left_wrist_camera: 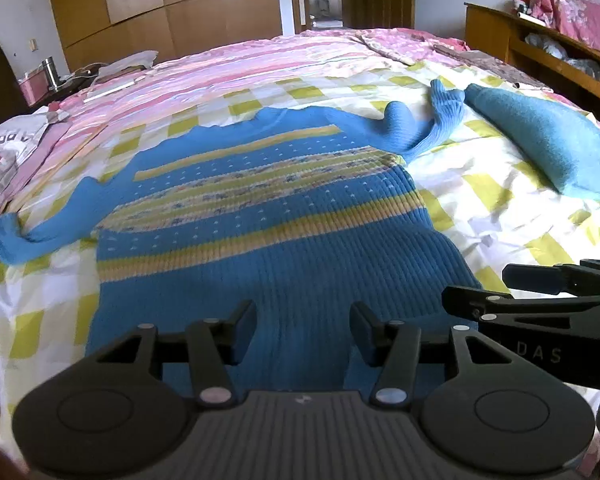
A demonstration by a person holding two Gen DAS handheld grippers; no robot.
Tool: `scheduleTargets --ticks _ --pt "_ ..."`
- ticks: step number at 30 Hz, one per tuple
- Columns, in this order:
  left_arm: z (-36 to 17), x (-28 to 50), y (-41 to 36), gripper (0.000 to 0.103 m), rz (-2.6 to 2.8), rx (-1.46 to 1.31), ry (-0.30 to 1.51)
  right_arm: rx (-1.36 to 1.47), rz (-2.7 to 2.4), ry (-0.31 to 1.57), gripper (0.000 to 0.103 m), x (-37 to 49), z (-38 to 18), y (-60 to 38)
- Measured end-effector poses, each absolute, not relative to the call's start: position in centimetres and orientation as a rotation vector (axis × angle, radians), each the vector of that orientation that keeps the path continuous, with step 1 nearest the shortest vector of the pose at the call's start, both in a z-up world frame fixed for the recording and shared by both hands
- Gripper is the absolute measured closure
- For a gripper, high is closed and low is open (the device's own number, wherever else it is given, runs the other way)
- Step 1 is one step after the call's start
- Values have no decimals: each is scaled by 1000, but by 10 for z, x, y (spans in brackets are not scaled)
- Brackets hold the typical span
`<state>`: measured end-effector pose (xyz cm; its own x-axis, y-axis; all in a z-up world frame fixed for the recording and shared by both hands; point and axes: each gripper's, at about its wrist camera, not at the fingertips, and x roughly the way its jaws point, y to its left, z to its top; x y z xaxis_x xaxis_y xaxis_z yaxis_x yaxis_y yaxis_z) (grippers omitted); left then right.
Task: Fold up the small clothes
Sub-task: 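Move the right gripper to the sweater sleeve cuff and grasp it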
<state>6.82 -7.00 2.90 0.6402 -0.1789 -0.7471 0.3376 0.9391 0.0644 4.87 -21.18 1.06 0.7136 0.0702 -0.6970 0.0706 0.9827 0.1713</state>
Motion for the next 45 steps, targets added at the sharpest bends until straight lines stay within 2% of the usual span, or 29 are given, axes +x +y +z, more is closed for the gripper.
scheduleTargets --ticks 30,45 --pt "17 192 -150 46 -399 163 833 169 -190 737 42 191 25 -320" --pt "6 234 -178 46 -411 113 827 173 -261 733 43 292 34 -386"
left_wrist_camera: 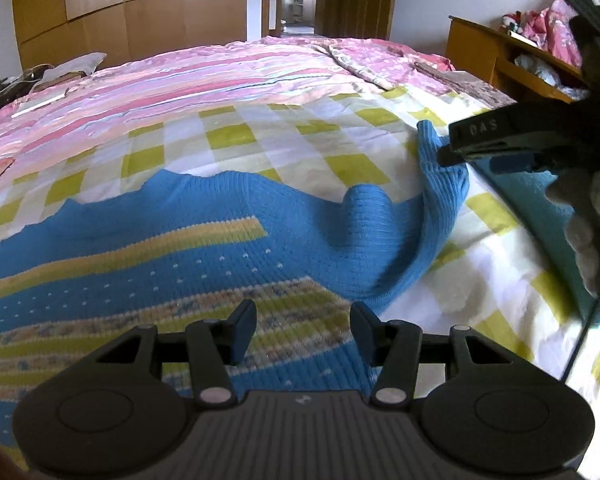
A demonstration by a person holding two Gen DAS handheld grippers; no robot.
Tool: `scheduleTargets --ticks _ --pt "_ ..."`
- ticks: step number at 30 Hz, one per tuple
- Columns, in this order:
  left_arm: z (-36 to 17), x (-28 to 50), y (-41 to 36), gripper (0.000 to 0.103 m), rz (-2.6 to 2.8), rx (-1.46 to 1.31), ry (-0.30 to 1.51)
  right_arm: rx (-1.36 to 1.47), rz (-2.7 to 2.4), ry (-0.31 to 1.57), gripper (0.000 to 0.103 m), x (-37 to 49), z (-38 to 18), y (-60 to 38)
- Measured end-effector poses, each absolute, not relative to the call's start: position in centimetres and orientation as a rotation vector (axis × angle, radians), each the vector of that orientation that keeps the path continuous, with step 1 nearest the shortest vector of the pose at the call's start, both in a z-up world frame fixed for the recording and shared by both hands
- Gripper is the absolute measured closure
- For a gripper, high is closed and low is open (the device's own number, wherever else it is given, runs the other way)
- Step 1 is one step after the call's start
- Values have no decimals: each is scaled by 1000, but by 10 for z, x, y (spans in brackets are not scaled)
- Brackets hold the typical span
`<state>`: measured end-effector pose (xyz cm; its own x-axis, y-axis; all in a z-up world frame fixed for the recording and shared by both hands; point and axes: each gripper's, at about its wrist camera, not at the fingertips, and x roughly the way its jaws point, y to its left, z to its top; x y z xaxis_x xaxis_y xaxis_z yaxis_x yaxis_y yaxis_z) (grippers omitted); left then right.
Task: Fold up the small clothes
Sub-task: 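Move the right gripper to the sweater sleeve cuff and grasp it, then lift the sleeve with the right gripper, lay it across the sweater body, release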
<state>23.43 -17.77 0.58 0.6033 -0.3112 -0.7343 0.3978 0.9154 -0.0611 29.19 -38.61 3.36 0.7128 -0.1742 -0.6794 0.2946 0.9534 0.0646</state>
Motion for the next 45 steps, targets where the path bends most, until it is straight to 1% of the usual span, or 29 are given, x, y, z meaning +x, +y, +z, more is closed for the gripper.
scheduleTargets --ticks 5,10,14,19,22,28,32,37,40,44,45 --pt "-2 241 -176 46 -405 85 837 206 -280 757 44 322 26 -400" --pt "-4 247 -172 46 -398 55 841 229 -292 778 50 348 21 -405" --pt "-6 250 -171 46 -407 33 849 231 -305 799 52 359 16 -408" --pt "-6 247 -170 46 -420 15 850 267 -327 839 57 368 8 -415" --pt "-6 245 -168 46 -425 5 853 251 -347 845 57 369 9 -414" --pt "-7 245 -165 46 -426 -14 856 176 -321 792 57 367 24 -398" --pt "-7 246 -163 46 -429 -29 861 211 -308 848 60 377 18 -402" --pt "-8 244 -160 45 -436 -43 865 258 -325 903 65 384 6 -410" --pt "-9 244 -158 45 -437 -48 868 217 -339 909 75 386 5 -407" --pt "-8 243 -155 45 -437 -54 872 110 -355 939 82 392 1 -396" --pt "-7 242 -155 45 -438 -53 872 85 -360 940 85 392 -1 -393"
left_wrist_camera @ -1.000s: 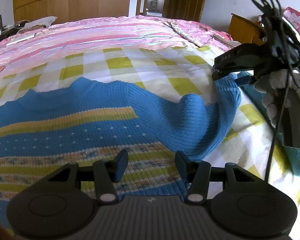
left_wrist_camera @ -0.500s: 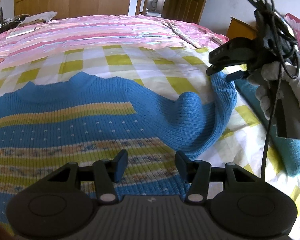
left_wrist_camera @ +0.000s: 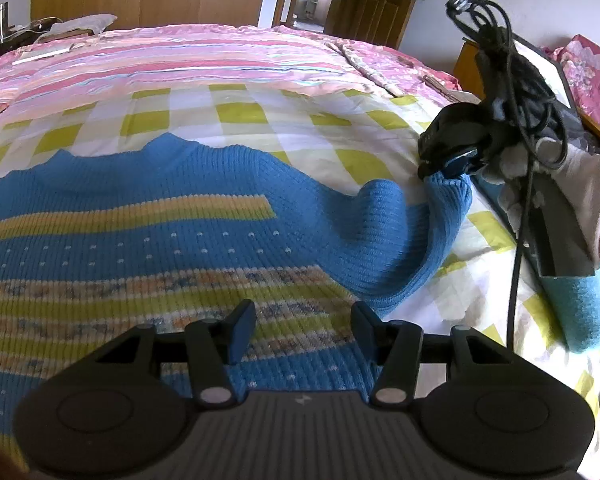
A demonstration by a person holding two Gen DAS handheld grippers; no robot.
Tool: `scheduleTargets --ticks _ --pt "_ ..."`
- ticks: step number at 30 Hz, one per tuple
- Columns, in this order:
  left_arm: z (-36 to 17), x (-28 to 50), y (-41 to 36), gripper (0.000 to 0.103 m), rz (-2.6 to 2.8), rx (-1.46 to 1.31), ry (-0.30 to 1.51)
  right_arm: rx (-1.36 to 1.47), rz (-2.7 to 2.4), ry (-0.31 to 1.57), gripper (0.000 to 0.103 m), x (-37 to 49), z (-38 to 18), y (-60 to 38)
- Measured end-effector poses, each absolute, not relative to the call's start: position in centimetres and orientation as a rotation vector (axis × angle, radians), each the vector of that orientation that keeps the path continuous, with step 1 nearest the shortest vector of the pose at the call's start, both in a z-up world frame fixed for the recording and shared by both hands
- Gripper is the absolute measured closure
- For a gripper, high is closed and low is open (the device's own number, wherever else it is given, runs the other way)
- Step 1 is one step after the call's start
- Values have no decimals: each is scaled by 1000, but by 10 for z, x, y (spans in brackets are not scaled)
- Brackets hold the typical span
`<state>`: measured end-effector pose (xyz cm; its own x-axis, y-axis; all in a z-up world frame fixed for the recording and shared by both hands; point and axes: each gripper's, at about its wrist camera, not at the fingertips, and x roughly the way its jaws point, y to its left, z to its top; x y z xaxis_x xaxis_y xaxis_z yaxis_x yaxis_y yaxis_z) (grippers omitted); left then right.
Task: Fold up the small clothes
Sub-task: 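Lift the sleeve with the right gripper, lay it across the sweater body, release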
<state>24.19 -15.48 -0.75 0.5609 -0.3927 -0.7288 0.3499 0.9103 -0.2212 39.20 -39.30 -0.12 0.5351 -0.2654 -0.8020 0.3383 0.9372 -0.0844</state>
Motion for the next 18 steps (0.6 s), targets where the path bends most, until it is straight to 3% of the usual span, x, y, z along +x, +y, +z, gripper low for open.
scheduleTargets --ticks 4,18 --pt "-6 236 -148 45 -438 -48 871 102 -347 921 94 385 4 -394" --pt "5 219 -104 45 -395 -88 860 316 -69 755 94 339 70 -354"
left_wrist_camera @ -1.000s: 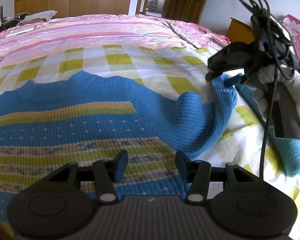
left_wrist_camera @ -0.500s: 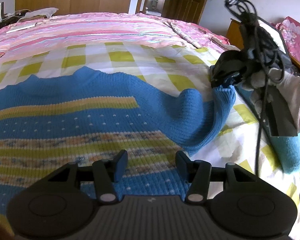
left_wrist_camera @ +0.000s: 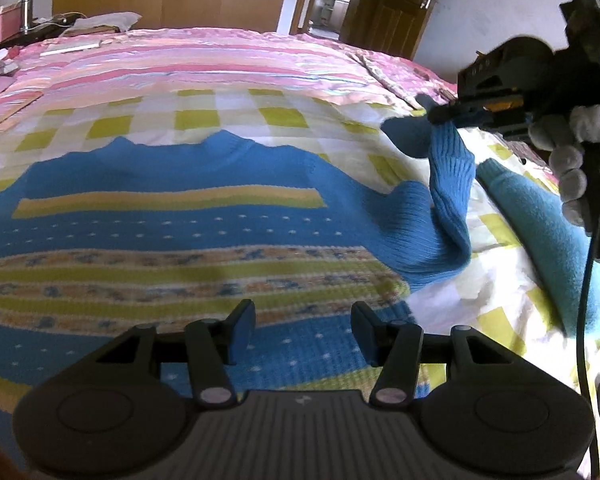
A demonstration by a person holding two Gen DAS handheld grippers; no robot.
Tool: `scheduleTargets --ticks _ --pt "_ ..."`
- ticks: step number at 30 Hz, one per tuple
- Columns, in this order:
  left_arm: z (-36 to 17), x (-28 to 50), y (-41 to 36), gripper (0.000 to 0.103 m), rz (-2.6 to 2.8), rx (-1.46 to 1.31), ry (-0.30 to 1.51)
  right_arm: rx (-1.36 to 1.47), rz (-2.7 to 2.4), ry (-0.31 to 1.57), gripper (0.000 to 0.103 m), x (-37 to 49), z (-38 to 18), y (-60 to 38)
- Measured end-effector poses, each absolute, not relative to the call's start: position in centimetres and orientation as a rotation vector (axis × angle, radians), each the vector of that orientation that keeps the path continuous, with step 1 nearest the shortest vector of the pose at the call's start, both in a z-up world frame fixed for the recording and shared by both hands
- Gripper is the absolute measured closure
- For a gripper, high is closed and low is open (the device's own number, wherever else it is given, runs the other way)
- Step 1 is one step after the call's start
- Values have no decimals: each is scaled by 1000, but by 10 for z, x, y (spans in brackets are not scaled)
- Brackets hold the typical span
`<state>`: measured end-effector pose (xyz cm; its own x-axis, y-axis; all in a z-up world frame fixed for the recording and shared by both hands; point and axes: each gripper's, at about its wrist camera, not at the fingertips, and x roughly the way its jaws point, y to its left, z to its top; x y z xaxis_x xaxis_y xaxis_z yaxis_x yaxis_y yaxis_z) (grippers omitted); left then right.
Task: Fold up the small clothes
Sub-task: 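Lift the sleeve with the right gripper, lay it across the sweater body, release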
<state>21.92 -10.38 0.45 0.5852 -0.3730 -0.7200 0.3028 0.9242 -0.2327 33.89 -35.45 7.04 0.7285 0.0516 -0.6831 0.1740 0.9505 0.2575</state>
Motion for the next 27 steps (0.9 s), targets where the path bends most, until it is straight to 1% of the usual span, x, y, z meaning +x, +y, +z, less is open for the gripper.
scheduleTargets --ticks 7,11,27 --pt "5 208 -69 45 -342 -111 857 371 98 732 94 329 96 -303" --pt "3 201 -48 45 -305 -130 862 359 184 727 94 323 100 -265" --pt "-6 176 37 45 -158 -214 873 251 460 820 94 312 59 -123"
